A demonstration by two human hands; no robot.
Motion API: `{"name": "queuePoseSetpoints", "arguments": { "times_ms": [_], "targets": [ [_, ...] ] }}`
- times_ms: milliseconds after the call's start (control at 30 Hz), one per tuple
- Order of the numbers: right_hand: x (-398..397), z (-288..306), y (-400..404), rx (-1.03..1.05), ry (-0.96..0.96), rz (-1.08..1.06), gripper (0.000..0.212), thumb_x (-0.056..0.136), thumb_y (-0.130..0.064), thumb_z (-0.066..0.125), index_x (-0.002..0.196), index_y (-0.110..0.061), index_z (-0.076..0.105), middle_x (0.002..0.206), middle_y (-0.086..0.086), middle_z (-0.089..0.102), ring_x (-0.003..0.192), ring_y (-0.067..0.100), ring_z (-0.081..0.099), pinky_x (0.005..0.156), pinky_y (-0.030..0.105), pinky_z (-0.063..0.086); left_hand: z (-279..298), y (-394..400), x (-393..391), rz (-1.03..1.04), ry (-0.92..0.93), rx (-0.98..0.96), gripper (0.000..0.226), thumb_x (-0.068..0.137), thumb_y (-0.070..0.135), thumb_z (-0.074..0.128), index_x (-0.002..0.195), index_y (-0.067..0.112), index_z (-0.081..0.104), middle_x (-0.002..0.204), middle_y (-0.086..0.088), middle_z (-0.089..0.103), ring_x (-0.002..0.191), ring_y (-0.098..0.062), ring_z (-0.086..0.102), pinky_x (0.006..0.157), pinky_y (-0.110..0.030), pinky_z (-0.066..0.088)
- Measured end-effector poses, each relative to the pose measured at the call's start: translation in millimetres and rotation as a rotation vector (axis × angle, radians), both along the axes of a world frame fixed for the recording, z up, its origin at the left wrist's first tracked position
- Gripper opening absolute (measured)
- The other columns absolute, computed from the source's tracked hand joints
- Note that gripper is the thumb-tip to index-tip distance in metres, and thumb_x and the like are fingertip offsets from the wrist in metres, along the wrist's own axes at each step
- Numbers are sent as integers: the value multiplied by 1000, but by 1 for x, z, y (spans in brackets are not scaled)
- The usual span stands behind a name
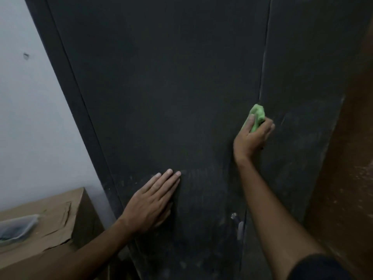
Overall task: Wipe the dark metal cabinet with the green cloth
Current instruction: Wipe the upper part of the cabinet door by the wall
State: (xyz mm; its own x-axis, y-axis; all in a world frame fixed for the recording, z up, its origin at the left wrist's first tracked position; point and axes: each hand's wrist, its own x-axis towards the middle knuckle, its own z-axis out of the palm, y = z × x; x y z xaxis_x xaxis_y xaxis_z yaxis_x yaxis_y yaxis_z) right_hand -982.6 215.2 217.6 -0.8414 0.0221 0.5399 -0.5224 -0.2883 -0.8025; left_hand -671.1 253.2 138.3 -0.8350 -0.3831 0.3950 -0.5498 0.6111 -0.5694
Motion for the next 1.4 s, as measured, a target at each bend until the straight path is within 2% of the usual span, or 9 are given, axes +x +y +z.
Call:
{"name": "queuePoseSetpoints", "arguments": {
  "times_ms": [200,333,400,567,733,900,1067,1267,1400],
  "targets": [
    [25,-27,7,125,688,70,23,95,-24,63,106,-5,58,98,13,58,88,30,56,75,40,41,13,0,-50,-77,-135,60,76,86,47,64,147,5,46,158,-13,35,148,-29,31,121,-44,29],
    [-46,12,-6,-20,-91,48,33,99,-25,56,105,7,54,109,27,57,103,41,56,89,42,41,25,-4,-85,-73,-249,88,89,80,55,70,150,8,42,160,-10,33,151,-27,23,121,-42,25],
    [-44,23,-11,-56,-294,80,36,101,-29,52,111,6,52,116,27,56,108,40,56,89,38,39,28,-6,-103,-61,-310,71,92,82,54,69,154,9,34,163,-9,27,153,-27,15,123,-42,13],
    [-23,1,-9,-46,82,113,32,99,-30,55,102,1,54,102,21,61,94,36,61,80,42,48,28,-23,-139,-129,-387,117,91,94,44,55,159,9,1,165,-5,-11,148,-24,-25,115,-38,-24],
    [-75,17,-20,-141,-616,125,44,104,-30,46,131,5,43,122,26,58,106,38,60,71,19,31,25,-31,-139,-131,-443,171,69,105,36,32,156,11,-7,163,-5,-17,141,-22,-36,107,-37,-34],
    [-47,6,-23,-92,-138,156,34,100,-41,48,115,-10,48,110,18,63,97,33,63,78,38,48,25,-32,-138,-129,-425,186,67,104,34,32,156,11,-4,163,-6,-14,144,-23,-31,110,-41,-28],
    [-103,15,-23,-178,-598,137,37,102,-26,49,124,3,47,119,20,60,105,33,61,71,16,33,26,-27,-140,-109,-427,211,66,106,31,27,156,11,-11,163,-5,-21,142,-22,-36,108,-39,-31],
    [-69,2,-17,-78,-187,210,35,100,-32,50,117,-1,50,111,15,60,99,30,60,82,34,46,37,-23,-167,-86,-385,194,83,100,39,41,153,8,-15,161,-6,-26,142,-23,-35,108,-36,-32],
    [-131,6,-17,-139,-650,173,44,104,-20,47,137,8,39,131,25,54,115,33,57,78,17,34,45,-28,-181,-105,-328,148,68,105,29,30,156,10,-12,163,-6,-23,140,-22,-39,109,-36,-31]
  ]
}}
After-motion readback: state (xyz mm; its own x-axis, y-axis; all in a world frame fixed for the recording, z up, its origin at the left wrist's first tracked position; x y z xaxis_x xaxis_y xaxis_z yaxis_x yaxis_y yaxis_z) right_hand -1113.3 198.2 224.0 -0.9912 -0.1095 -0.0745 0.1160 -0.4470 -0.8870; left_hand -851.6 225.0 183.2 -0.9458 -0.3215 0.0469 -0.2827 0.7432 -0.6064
